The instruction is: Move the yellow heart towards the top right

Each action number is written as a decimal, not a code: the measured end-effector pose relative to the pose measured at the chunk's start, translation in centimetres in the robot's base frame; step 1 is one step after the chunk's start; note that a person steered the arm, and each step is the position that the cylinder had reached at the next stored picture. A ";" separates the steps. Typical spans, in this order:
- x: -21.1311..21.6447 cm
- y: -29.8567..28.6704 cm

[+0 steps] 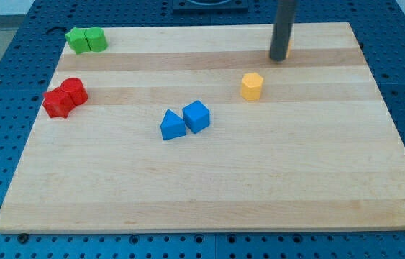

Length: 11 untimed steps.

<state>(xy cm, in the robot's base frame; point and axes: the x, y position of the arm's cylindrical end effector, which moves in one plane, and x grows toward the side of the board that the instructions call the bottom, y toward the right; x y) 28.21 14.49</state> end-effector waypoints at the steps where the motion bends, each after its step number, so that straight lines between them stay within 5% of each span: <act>1: -2.4 2.4; 3: 1.1 -0.6; 5: 0.2 -6.6; 11: -4.4 2.2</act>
